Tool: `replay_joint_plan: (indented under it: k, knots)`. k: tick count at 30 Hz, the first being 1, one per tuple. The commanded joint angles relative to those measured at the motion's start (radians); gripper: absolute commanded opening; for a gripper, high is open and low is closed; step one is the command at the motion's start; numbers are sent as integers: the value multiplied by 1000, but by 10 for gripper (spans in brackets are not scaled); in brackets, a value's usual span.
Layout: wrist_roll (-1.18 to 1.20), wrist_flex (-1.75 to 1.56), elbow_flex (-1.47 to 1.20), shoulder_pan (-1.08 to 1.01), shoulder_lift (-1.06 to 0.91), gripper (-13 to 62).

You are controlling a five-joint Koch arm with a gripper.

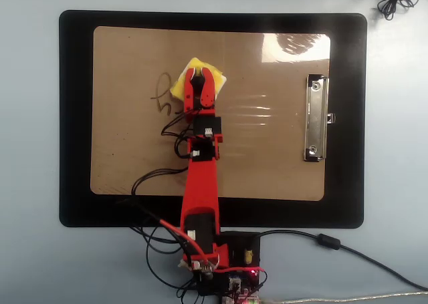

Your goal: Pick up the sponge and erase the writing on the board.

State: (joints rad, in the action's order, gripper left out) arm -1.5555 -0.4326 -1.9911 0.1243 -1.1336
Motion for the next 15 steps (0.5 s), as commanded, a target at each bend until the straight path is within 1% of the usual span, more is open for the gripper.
replay_joint_plan:
  k: [1,2,4,5,7,9,10,12,13,15]
  knots:
    - [-15,6,-233,18,-201,-76]
    - [-17,8,-390,32,-348,-76]
    - [-17,15,-591,60,-568,-76]
    - [-12,17,-620,58,-612,-76]
    - [-9,12,-552,58,-537,-76]
    - [-6,9,-347,52,-337,-76]
    - [-6,6,-187,49,-190,-76]
    - [0,8,55,49,20,-76]
    - [0,9,120,54,69,-76]
    - [-3,3,69,60,60,-76]
